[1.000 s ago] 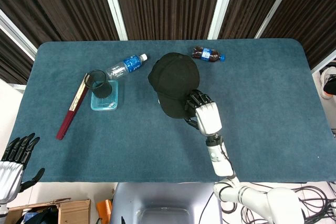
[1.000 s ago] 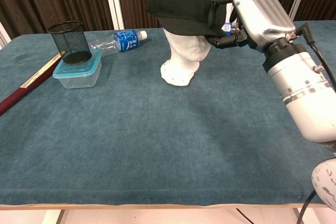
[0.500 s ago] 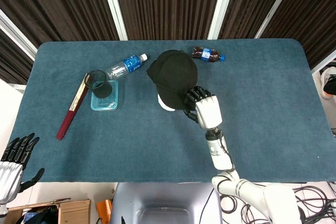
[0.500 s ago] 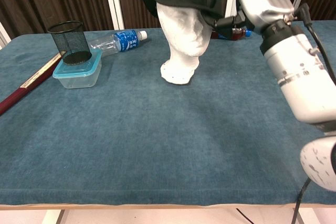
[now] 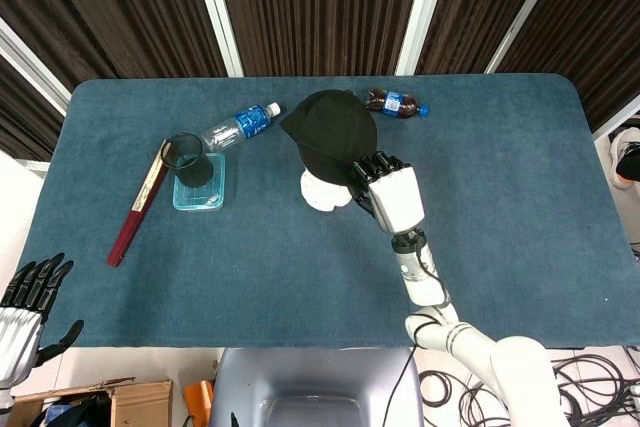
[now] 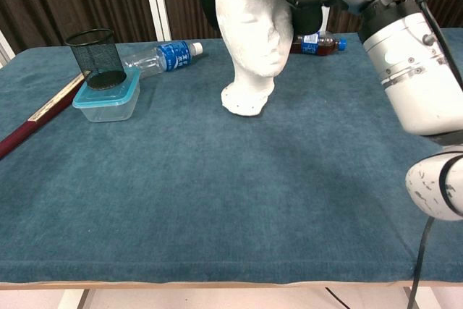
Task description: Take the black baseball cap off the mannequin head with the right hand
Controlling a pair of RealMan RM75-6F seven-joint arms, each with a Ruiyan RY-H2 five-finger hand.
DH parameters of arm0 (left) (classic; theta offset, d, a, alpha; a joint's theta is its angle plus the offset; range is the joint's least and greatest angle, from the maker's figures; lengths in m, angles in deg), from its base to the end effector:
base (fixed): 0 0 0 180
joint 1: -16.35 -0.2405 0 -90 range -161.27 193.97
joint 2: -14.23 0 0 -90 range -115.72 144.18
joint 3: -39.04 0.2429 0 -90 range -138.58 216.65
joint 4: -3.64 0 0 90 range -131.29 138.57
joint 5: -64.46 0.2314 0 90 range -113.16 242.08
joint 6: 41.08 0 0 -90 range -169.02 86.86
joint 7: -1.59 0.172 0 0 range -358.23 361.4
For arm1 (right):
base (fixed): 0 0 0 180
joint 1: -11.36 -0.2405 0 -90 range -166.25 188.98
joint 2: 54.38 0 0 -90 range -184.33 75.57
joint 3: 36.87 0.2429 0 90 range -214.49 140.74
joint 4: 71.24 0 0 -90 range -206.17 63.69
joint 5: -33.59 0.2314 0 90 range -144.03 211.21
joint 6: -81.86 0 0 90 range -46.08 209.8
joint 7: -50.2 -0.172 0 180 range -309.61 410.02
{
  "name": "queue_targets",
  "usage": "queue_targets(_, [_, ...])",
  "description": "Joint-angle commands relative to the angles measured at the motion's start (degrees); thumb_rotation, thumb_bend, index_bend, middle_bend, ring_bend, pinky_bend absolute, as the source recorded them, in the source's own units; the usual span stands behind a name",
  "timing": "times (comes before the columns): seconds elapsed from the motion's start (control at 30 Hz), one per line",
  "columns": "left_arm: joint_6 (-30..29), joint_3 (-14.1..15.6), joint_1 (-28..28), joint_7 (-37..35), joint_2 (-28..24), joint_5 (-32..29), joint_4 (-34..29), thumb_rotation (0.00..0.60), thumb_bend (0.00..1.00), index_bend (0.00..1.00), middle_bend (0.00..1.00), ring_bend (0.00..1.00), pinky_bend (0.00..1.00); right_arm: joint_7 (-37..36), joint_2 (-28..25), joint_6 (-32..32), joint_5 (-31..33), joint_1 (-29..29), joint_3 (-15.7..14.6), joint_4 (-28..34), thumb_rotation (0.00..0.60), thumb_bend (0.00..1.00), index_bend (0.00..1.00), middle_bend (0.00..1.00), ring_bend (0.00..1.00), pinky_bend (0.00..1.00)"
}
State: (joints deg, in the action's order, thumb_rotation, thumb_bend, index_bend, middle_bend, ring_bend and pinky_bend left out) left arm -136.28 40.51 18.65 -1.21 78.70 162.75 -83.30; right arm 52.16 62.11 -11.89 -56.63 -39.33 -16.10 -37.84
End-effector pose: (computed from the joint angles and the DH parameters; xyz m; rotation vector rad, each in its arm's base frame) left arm -0.2958 0.1759 0.1400 -1.5026 -0.7546 -1.0249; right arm -0.0692 -0.4060 0.0029 1.3334 -0.1820 1.5412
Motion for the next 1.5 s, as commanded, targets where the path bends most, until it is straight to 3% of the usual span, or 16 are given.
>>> queue_targets(0.03, [-0.1,0.0,0.0,0.0,0.0,0.0,0.0,0.6,0.3,0.0,0.05,0.08,0.1,0.7,-0.6,-1.0,-0.2,-0.6,-0.3,-1.1,0.6,0.49,1.0,0.69,0.58,0.89])
queue_targets(0.6, [-0.4,-0.2,-0.2,-0.2,0.1,0.0,0.1,0.6,0.3,0.0,0.05,0.08,0.1,14.3,-10.1,-5.9,-3.6,-6.2,-2.5,-5.4,0.6,0.49,1.0,0.7,0.59,0.89])
queue_targets(0.8, [-0.5,-0.1,-0.3,-0.5,0.0,0.0,0.2,0.6,0.3,0.0,0.05,0.08,0.1,14.4,-15.0,-6.4,-1.7,-2.2,-3.2,-4.9,0.6,0.49,1.0,0.7,0.59,0.89])
queue_targets(0.93, [-0.6,0.0,-0.3,-0.4,0.0,0.3,0.1,0.6,0.3,0.0,0.05,0.08,0.1,11.4,-16.5,-4.4,1.0,3.6,-4.4,-7.7,0.6,0.49,1.0,0.7,0.59,0.89])
queue_targets(1.27, [0.8,-0.2,0.4,-0.4,-0.2,-0.3,-0.2,0.6,0.3,0.0,0.05,0.08,0.1,0.6,-10.6,5.6,5.6,11.6,-6.6,-19.1,0.6,0.49,1.0,0.7,0.59,0.89])
queue_targets(1.5, [0.6,-0.7,0.3,-0.6,-0.2,-1.1,-0.3,0.6,0.3,0.0,0.05,0.08,0.1,1.1,-4.8,4.9,0.7,14.0,-13.4,-24.4,0.6,0.49,1.0,0.7,0.59,0.89])
